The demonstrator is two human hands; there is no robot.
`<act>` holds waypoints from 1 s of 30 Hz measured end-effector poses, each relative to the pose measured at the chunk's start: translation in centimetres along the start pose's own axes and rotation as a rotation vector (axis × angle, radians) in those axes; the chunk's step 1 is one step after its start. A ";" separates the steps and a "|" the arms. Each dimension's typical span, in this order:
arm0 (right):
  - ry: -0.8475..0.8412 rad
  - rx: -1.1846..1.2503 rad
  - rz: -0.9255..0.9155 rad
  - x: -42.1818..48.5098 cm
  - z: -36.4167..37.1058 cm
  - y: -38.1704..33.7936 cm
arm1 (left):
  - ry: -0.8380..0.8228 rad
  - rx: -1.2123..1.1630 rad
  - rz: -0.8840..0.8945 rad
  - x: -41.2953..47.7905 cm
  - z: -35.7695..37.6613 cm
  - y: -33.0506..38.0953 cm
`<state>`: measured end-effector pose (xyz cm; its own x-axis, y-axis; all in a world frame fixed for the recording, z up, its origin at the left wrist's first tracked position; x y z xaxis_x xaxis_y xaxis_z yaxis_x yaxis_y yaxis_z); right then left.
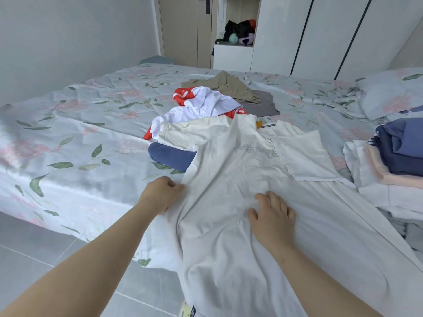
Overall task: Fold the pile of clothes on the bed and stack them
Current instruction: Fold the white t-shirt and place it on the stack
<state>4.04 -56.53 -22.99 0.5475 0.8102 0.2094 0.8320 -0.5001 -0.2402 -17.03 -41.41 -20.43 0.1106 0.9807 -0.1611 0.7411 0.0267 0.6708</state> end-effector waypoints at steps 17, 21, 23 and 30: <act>-0.061 0.002 -0.042 12.2 4.5 -3.4 | 0.686 -0.417 -0.096 11.7 -2.8 4.6; -0.005 0.005 0.000 13.8 5.0 -3.5 | 0.303 -0.437 -0.267 16.7 -1.7 5.0; 0.003 -0.019 -0.005 13.9 5.2 -3.5 | 0.218 -0.556 -0.354 18.3 -1.4 4.9; 0.035 -0.013 -0.020 13.9 5.4 -3.5 | 0.078 -0.543 -0.385 21.3 -1.8 5.5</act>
<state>8.23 -41.87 -24.37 0.5336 0.8089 0.2469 0.8436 -0.4884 -0.2232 -11.75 -20.06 -18.86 -0.1588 0.8922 -0.4229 0.2774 0.4514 0.8481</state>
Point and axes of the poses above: each hand's wrist, its own x-axis towards the middle knuckle, its own z-axis out of the palm, y = z × x, the point moved 3 cm from there along x, towards the middle knuckle, and after that the axes turned 5 degrees about y, right-handed, at the moved point
